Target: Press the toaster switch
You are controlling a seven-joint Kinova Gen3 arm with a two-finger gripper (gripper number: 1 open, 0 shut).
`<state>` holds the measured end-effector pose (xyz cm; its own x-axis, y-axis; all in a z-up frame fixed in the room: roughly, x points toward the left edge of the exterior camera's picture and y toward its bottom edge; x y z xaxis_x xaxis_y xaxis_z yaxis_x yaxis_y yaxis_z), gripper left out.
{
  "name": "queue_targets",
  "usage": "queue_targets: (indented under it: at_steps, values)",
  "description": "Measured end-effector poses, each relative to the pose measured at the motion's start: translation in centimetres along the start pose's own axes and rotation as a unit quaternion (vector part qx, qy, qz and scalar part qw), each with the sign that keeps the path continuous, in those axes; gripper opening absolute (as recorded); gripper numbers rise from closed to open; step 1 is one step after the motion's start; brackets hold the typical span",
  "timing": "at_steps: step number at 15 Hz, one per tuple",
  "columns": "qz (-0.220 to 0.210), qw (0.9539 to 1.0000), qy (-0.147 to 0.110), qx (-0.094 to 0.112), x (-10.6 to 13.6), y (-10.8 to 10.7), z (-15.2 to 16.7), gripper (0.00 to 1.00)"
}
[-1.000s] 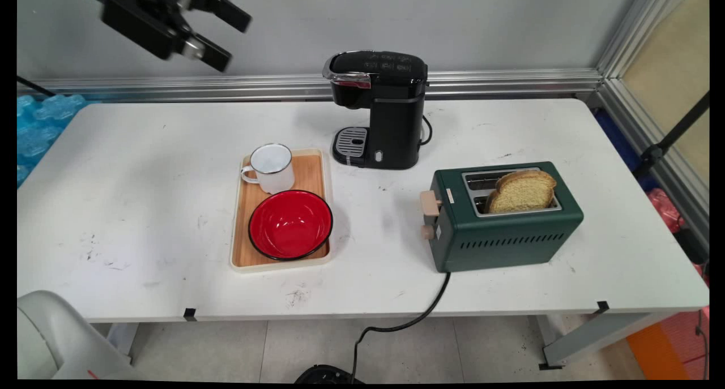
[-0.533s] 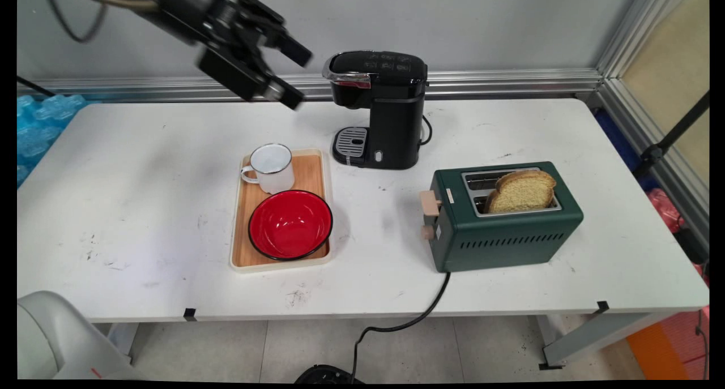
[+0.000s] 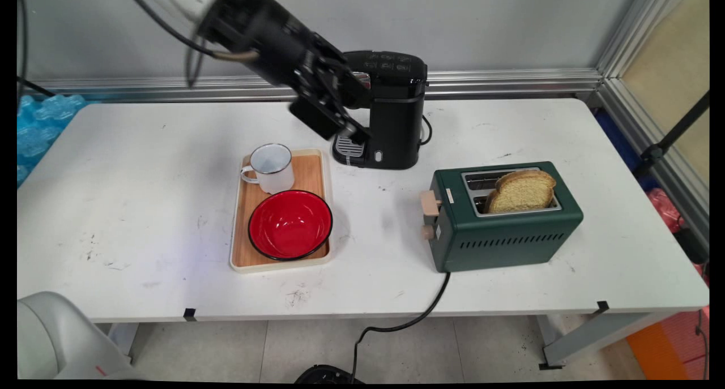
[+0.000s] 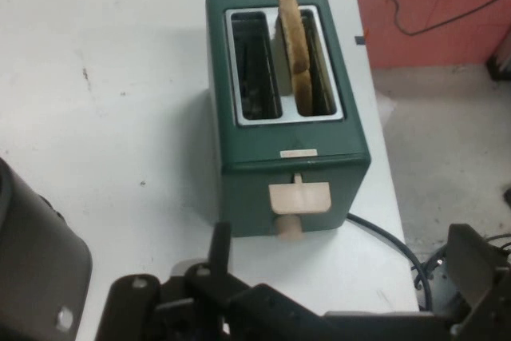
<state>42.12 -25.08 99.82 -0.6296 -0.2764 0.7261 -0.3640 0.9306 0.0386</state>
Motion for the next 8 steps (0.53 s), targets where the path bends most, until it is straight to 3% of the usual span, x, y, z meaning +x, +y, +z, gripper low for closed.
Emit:
queue_targets:
  at_steps: [3,4,8]
  values:
    - [0.005,0.9998,-0.016,0.002,0.8,-0.2,3.1,1.00]
    - [0.009,0.9997,-0.023,0.002,0.9,-0.3,4.0,0.00]
    - [0.017,0.9987,-0.047,0.004,1.4,-0.6,7.2,0.00]
